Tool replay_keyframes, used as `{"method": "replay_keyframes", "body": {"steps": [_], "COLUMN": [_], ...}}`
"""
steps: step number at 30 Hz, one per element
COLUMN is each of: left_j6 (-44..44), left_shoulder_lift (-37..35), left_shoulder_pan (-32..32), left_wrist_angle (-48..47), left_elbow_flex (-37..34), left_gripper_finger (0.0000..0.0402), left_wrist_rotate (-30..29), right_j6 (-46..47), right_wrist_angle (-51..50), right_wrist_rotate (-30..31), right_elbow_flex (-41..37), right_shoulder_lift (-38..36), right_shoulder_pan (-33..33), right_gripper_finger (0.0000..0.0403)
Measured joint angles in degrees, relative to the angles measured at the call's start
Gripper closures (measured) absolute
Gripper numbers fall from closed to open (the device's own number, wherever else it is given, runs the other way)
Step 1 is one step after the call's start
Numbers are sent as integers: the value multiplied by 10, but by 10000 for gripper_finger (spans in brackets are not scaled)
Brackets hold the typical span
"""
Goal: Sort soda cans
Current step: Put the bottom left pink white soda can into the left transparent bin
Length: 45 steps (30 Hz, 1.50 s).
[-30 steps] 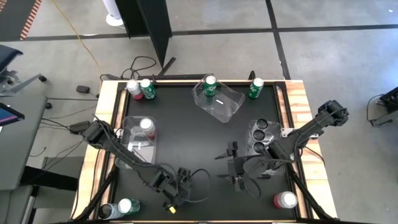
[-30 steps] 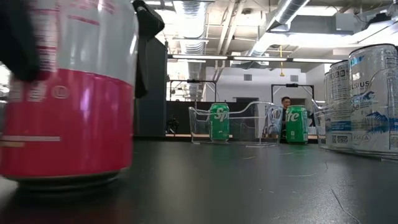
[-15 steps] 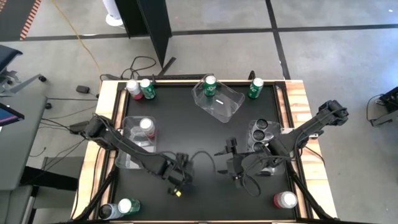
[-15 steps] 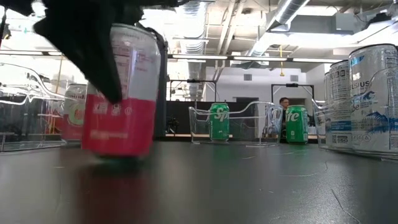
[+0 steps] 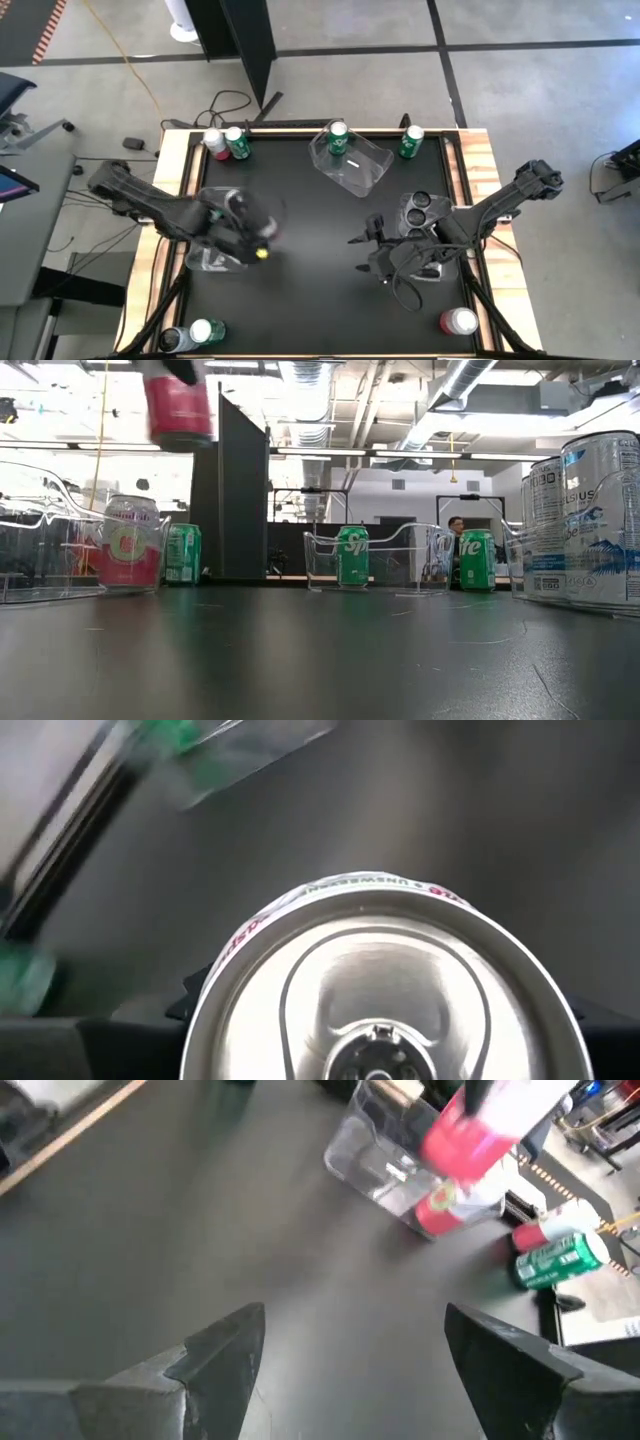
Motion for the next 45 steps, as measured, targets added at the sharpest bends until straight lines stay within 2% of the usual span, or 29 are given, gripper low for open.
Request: {"method": "replay_keyframes", "body": {"steps": [4, 8, 15, 23, 34, 45], "left_j6": [-156, -238, -262, -321, -367, -372], "left_shoulder_lift": [-44, -49, -49, -49, -49, -49], "left_shoulder_pan": [0, 0, 3, 11, 30, 41], "left_wrist_angle": [-137, -201, -163, -128, -42, 20], "left_elbow_flex": [0, -19, -93, -185, -256, -308], "left_gripper_finger": [118, 118, 118, 118, 118, 118], "left_wrist_rotate": [-1, 14, 45, 46, 16, 3], "right_j6": [-6, -22, -14, 4, 36, 60], "right_wrist_angle": [-17, -16, -12, -8, 3, 4], "right_wrist_rotate": [0, 0, 0, -1, 0, 0], "right_elbow_flex": [-1, -12, -26, -27, -27, -27], "right_shoulder_lift": [-16, -31, -49, -50, -50, -49], "right_shoulder_pan": [-8, -18, -36, -27, -27, -11], "right_gripper_finger": [74, 74, 74, 74, 74, 74]}}
